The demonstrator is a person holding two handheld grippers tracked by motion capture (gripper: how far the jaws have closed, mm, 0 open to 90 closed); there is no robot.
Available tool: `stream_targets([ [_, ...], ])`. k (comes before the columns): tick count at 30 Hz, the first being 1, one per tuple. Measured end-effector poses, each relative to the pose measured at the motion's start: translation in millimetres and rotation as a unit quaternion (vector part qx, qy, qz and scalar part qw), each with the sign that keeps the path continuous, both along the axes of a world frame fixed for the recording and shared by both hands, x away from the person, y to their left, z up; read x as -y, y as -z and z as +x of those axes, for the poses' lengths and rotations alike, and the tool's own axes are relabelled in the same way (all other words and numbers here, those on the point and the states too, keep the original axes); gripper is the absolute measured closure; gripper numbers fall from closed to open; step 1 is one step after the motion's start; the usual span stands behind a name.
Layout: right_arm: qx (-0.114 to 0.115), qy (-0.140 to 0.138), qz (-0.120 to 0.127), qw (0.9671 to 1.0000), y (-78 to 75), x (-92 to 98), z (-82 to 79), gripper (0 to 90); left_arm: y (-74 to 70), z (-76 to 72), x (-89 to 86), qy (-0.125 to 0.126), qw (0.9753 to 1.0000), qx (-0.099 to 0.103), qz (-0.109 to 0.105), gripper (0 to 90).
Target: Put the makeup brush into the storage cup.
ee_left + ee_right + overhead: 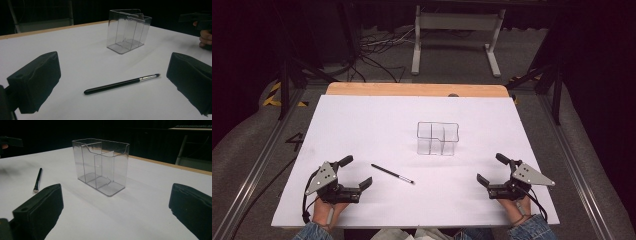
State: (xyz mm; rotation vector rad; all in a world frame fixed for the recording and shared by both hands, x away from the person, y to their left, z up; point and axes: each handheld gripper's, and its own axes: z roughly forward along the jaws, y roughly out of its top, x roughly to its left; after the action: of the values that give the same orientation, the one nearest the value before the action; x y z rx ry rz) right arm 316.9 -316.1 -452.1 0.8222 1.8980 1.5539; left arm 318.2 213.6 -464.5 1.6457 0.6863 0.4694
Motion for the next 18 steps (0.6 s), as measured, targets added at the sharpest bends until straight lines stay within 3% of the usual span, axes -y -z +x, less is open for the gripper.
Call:
stream_targets([
  [13,-0.002,-0.002,-0.002,1.0,0.1,-0.5,0.0,0.0,-3.5,1.9,0.4,-0.002,0.9999,-0.007,-0.012,0.0],
  [18,-0.004,-0.001,0.0,1.0,0.1,-0.3,0.5,0.0,-13.2,5.4,4.7,0.009,0.9999,0.003,0.004,0.2],
])
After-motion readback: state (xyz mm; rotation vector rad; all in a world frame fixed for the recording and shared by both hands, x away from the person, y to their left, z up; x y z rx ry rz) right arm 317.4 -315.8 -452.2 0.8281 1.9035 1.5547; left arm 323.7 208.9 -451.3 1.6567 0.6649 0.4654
